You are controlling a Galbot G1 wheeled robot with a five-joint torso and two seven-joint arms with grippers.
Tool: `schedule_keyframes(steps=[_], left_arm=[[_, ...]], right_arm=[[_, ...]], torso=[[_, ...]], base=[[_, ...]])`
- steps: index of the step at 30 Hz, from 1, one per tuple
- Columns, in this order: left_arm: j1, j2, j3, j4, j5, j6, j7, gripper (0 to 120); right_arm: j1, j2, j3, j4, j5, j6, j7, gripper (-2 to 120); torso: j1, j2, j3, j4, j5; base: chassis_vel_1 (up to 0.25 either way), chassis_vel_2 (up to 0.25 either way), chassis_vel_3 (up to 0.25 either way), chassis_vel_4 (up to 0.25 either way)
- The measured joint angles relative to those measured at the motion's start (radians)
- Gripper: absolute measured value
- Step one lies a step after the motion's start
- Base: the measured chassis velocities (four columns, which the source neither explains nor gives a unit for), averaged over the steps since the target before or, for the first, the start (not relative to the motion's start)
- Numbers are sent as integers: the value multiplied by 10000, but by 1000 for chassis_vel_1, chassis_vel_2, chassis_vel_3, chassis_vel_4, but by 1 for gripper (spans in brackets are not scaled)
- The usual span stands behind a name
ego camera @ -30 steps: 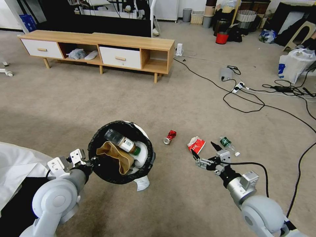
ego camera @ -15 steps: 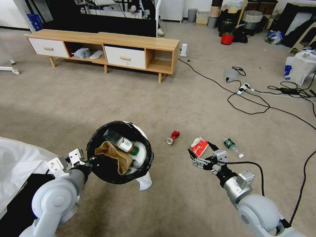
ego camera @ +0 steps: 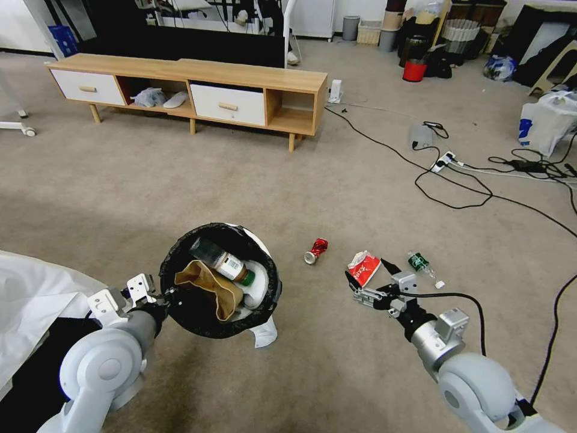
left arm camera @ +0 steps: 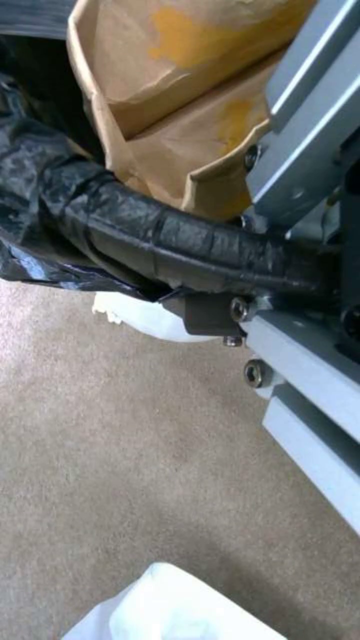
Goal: Pick up the trash bin and place the garbage on the floor into it.
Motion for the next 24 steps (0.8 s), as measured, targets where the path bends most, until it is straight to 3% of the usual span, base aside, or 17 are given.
schedule_keyframes(steps=[24], left_arm=[[-50, -99, 12, -17, 72, -33, 29, 0]], right_arm=[[-22, 15, 104, -12, 36, -39, -12, 100]], torso=[[0, 0, 0, 0, -1]], base=[[-8, 8, 9, -9]])
